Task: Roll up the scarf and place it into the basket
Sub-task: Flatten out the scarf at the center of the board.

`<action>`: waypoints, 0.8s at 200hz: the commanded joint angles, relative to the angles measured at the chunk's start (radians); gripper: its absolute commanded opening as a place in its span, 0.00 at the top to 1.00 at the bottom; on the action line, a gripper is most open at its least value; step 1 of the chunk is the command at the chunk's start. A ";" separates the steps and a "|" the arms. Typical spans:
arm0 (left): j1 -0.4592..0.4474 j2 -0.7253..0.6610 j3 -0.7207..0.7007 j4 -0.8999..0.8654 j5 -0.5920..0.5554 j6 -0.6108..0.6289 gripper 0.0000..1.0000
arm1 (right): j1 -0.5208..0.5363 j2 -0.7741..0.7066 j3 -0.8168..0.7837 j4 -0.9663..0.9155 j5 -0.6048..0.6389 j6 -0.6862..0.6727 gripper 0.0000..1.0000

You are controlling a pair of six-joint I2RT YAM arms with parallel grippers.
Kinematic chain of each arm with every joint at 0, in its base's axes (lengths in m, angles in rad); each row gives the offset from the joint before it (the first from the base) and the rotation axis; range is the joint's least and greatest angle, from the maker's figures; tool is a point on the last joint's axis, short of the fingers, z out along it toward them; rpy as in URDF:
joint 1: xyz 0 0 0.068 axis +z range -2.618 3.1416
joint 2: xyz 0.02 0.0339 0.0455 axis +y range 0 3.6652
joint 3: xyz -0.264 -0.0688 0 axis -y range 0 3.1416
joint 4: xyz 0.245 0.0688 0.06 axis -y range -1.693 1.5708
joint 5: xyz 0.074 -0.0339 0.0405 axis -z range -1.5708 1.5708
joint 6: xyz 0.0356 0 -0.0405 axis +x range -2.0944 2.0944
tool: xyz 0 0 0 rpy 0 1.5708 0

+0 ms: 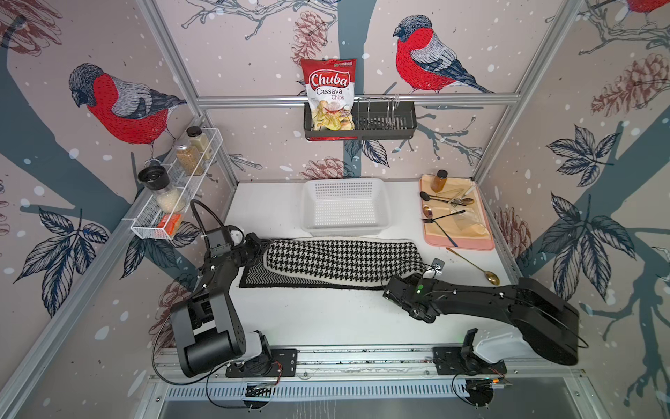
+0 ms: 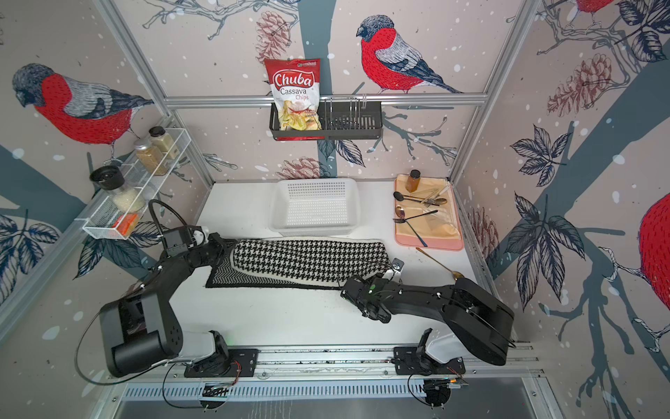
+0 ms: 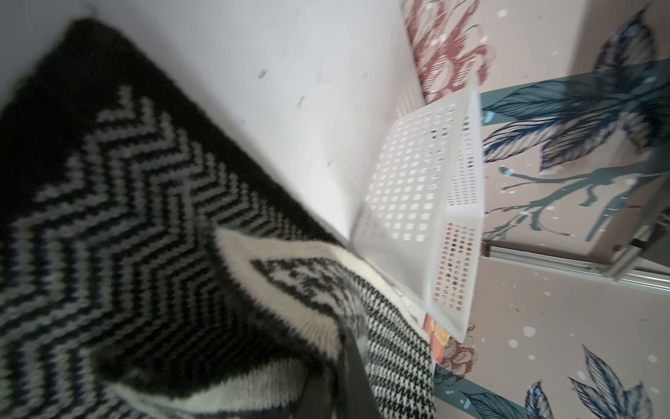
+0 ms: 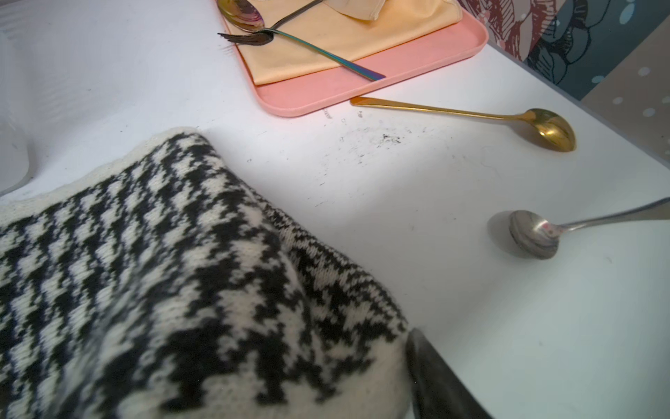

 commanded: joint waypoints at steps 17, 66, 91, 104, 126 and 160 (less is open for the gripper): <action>0.032 0.043 0.030 -0.120 -0.141 0.061 1.00 | 0.026 0.070 0.032 -0.010 0.029 0.000 0.39; 0.075 0.050 0.156 -0.189 -0.251 0.071 0.99 | 0.022 0.074 0.030 0.032 0.031 -0.053 0.39; 0.075 0.033 0.191 -0.247 -0.355 0.092 0.97 | 0.015 0.078 0.031 0.069 0.027 -0.095 0.38; 0.093 0.069 0.202 -0.294 -0.365 0.107 0.98 | 0.015 0.082 0.031 0.112 0.020 -0.136 0.38; 0.093 0.016 0.175 -0.289 -0.352 0.085 0.99 | 0.015 0.105 0.040 0.136 0.010 -0.172 0.38; 0.091 -0.097 0.247 -0.403 -0.444 0.117 0.98 | -0.001 0.138 0.046 0.194 -0.027 -0.242 0.38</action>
